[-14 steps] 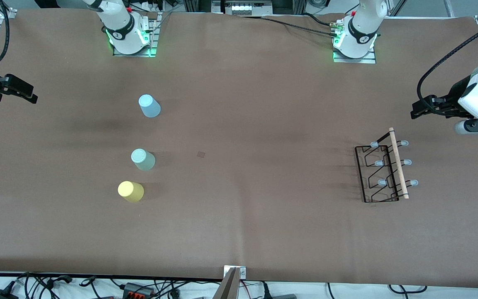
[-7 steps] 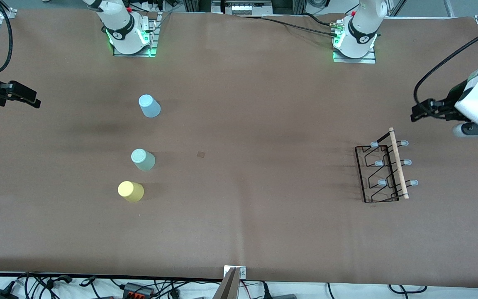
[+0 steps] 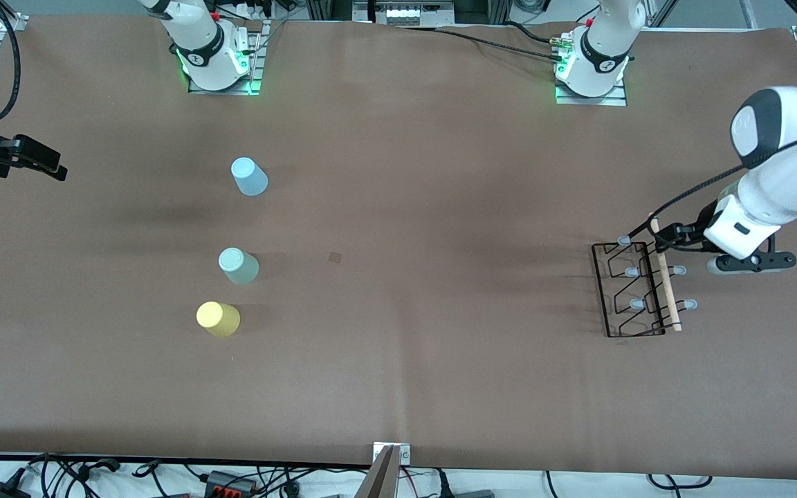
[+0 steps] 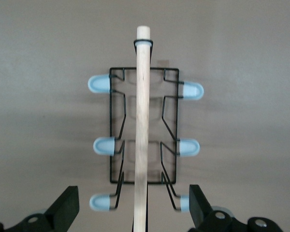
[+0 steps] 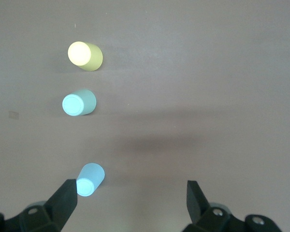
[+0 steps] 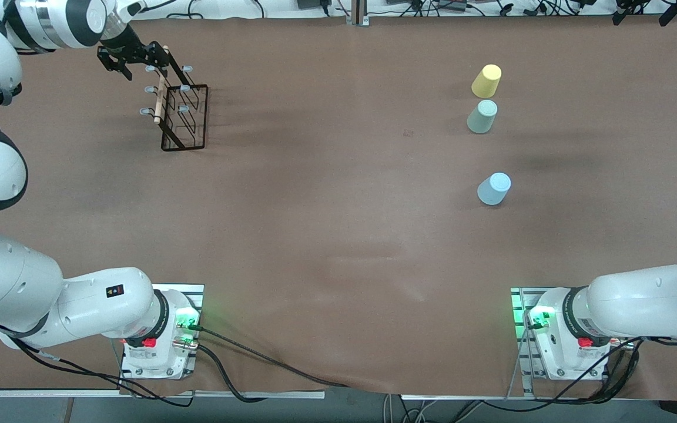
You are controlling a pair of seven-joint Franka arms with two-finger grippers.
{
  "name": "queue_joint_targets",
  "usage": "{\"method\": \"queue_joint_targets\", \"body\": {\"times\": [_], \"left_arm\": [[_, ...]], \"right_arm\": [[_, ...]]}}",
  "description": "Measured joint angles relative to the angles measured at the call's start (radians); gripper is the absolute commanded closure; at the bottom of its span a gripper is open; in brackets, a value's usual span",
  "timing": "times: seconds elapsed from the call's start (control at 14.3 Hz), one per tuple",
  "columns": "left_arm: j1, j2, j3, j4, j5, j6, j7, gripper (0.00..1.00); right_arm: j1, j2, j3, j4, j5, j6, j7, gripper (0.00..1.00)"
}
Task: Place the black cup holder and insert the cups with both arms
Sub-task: 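Lower the left gripper onto the wooden bar of the black rack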
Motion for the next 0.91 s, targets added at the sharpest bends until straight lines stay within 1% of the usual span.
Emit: {"method": "queue_joint_targets", "body": {"times": [0.14, 0.21, 0.35, 0.56, 0.7, 0.77, 0.84, 0.91], "left_arm": [[0.000, 0.038, -0.002, -0.002, 0.000, 0.044, 0.000, 0.07], [0.000, 0.055, -0.003, -0.003, 0.000, 0.059, 0.000, 0.13], [-0.001, 0.080, -0.003, -0.017, 0.000, 0.101, 0.002, 0.33], [-0.001, 0.092, -0.004, -0.055, 0.000, 0.154, 0.008, 0.58], [-0.001, 0.092, -0.004, -0.057, 0.000, 0.155, 0.009, 0.84], [-0.001, 0.092, -0.004, -0.060, 0.000, 0.155, 0.009, 0.93], [-0.001, 0.092, -0.004, -0.061, 0.000, 0.152, 0.009, 0.99], [0.000, 0.092, -0.003, -0.061, 0.000, 0.148, 0.009, 0.99]], "right_arm": [[0.001, 0.002, 0.001, 0.000, 0.000, 0.000, -0.001, 0.00], [0.001, 0.002, 0.001, 0.000, 0.000, 0.000, -0.001, 0.00], [0.001, 0.002, 0.001, 0.000, 0.000, 0.000, -0.002, 0.00], [0.001, 0.006, 0.001, 0.000, 0.000, 0.001, -0.002, 0.00], [0.002, 0.021, 0.003, 0.000, 0.001, 0.001, -0.002, 0.00], [0.003, 0.032, 0.005, 0.000, 0.002, 0.001, -0.002, 0.00], [0.004, 0.046, 0.007, 0.000, 0.004, 0.001, -0.002, 0.00], [0.005, 0.063, 0.008, -0.001, 0.005, 0.002, -0.002, 0.00]]}}
